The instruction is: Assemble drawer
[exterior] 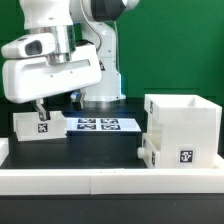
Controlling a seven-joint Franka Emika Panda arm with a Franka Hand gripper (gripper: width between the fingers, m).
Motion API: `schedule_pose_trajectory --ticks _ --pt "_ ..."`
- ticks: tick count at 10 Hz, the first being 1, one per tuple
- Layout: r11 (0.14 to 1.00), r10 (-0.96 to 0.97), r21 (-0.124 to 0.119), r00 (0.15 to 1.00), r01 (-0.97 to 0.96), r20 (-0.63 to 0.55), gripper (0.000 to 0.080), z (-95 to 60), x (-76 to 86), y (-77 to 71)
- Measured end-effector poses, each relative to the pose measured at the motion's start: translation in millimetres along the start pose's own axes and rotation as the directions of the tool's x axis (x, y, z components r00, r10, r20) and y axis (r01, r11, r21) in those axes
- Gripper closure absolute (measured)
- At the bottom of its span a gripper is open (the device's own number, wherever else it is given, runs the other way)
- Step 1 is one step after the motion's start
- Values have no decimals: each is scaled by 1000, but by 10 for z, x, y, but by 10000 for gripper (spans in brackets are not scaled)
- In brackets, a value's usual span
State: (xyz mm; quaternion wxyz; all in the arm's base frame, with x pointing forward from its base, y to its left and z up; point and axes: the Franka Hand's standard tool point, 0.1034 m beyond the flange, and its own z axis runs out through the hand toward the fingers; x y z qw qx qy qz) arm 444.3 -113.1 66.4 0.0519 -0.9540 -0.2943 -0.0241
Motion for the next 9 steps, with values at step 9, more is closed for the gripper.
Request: schedule_pose_trajectory --ticks 9 --pt "957 290 -16 957 -290 3 151 52 -365 -92"
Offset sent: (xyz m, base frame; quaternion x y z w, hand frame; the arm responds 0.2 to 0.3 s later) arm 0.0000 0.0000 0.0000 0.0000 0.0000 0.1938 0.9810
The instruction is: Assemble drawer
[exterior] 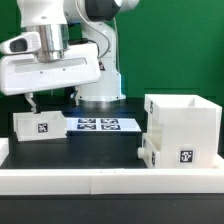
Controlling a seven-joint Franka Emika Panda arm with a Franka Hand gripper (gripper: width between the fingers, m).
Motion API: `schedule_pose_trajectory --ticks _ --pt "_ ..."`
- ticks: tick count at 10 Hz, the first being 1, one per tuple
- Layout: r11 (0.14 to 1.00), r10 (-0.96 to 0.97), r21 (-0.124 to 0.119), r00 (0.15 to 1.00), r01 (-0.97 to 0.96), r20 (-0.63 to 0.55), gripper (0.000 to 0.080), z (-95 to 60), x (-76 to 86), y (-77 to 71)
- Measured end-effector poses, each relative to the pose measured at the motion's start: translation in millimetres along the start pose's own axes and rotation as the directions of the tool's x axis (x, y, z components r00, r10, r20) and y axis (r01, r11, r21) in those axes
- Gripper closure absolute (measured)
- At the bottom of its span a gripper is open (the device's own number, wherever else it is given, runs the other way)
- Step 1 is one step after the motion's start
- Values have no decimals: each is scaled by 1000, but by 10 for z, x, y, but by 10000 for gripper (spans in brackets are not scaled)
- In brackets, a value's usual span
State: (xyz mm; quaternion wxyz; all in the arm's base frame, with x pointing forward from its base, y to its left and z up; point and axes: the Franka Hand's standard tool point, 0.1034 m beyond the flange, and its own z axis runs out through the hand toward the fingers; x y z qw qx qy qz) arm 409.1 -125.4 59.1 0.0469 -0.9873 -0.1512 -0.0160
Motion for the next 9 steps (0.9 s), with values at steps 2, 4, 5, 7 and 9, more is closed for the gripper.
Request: schedule_pose_trajectory --ticks 2,4,5,7,9 --pt "1000 3 -10 1000 -3 6 151 65 -200 -97" --pt "1000 -8 -13 1000 8 14 151 148 -345 -170" --pt "1000 -10 -17 1000 11 14 151 188 -388 -193" --pt "1000 -20 -22 1000 20 13 151 292 -466 -184" --pt "1000 -17 -21 1000 17 14 151 410 -532 -170"
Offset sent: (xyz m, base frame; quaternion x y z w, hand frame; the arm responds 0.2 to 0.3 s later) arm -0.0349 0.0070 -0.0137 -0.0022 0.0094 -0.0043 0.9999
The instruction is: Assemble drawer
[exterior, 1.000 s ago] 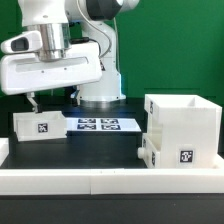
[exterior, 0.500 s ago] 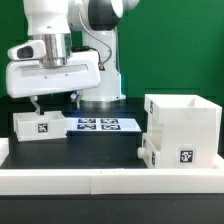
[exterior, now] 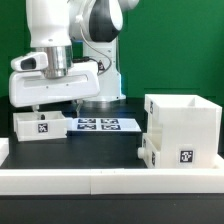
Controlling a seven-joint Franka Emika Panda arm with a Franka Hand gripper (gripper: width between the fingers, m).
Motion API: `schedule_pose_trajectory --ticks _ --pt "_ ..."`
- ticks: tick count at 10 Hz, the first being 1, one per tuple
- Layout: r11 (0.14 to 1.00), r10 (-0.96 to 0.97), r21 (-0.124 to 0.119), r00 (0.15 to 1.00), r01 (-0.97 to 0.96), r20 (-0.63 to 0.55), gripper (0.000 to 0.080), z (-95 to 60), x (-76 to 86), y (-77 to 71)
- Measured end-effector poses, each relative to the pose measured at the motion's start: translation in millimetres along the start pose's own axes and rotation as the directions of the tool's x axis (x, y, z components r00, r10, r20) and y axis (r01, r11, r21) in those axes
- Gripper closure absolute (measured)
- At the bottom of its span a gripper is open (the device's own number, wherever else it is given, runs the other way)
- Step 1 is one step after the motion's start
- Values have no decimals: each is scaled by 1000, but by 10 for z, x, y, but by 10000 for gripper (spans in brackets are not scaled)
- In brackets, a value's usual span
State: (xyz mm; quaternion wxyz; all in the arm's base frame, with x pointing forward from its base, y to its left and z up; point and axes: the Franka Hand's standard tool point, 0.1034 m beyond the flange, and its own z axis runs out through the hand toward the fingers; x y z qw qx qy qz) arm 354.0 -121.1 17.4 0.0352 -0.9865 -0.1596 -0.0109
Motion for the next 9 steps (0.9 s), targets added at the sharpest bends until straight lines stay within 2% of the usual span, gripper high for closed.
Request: schedule_pose_trajectory --ticks 4,6,7,8,9 --pt "1000 -2 10 1000 2 9 151 118 -89 -1" --pt "1000 -2 10 1000 2 10 407 123 -92 -1" --pt "1000 -2 10 1000 2 10 407 123 -92 0" --pt "1000 -3 10 1000 3 10 591 123 -90 -1" --pt "1000 -5 11 1000 4 9 719 123 -84 -8"
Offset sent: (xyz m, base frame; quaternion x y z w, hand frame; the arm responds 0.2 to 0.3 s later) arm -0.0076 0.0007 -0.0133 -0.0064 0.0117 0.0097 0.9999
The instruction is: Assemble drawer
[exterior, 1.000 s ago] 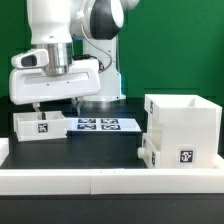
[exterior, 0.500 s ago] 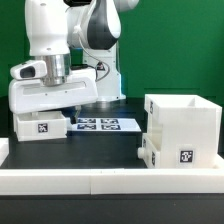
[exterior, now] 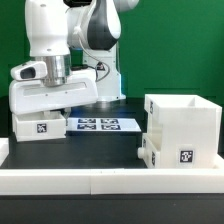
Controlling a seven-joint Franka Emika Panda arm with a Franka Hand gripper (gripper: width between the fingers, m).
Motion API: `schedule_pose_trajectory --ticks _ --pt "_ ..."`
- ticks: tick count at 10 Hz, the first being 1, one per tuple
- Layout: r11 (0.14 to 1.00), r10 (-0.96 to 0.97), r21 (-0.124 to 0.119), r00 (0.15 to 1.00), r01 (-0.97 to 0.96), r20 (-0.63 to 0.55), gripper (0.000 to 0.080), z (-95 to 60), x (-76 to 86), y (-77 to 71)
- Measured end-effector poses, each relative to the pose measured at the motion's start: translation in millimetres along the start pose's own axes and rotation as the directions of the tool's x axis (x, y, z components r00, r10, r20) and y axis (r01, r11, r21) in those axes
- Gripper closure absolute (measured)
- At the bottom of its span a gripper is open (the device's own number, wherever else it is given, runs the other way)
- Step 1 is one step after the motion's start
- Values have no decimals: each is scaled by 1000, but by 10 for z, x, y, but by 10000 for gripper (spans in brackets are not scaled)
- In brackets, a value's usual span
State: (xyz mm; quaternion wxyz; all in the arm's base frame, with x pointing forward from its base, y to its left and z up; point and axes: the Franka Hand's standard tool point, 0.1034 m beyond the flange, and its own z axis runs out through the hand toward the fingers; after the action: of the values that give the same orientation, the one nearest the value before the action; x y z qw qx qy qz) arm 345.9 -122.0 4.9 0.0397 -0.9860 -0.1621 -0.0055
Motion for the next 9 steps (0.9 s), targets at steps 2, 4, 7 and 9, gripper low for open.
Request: schedule_pose_trajectory --ticks 2,4,7,9 --pt "1000 -7 -6 1000 7 -6 756 -27 46 -9" --pt "1000 -17 -8 1000 17 -7 756 -42 82 -29" --pt "1000 14 0 1000 -14 -19 756 -114 426 -253" --pt "1000 16 3 999 -16 -27 756 -213 751 -427"
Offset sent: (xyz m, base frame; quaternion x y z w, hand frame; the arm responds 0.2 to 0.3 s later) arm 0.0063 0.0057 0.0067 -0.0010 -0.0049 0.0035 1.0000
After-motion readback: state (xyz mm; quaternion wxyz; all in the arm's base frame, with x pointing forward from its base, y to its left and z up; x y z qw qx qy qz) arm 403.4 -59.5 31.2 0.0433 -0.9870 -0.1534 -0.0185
